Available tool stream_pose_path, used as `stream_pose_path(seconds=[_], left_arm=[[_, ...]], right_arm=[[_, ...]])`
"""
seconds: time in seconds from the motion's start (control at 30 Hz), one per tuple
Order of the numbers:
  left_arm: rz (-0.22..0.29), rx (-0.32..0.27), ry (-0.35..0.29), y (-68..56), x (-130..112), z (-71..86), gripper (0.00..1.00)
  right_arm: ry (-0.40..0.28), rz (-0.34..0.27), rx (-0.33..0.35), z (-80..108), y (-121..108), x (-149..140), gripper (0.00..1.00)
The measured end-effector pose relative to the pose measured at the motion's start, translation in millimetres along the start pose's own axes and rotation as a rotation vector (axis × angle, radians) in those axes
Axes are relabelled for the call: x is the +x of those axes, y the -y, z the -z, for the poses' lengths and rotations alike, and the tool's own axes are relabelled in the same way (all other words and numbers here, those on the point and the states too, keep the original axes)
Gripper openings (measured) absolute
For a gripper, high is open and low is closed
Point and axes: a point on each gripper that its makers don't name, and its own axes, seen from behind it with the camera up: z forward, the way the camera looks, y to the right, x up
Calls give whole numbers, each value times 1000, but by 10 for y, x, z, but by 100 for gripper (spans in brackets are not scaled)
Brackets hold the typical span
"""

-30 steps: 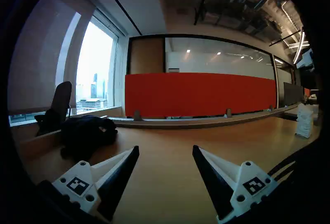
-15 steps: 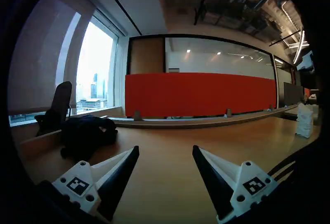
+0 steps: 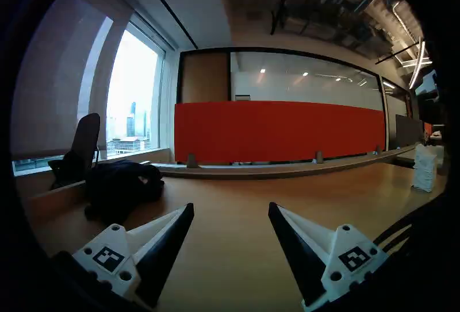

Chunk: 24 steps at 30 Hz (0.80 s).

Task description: Fold towel

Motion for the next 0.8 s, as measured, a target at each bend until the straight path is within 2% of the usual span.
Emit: stream_pose_path(seconds=[0.27, 0.5, 0.8], left_arm=[[0, 0, 0, 3, -5, 1, 96], [0, 0, 0, 2, -8, -1, 96], [0, 0, 0, -4, -7, -3, 96]], right_arm=[[-29, -24, 0, 1, -190, -35, 98], [-29, -29, -24, -50, -386, -267, 98], [-69, -56, 16, -70, -330, -573, 98]])
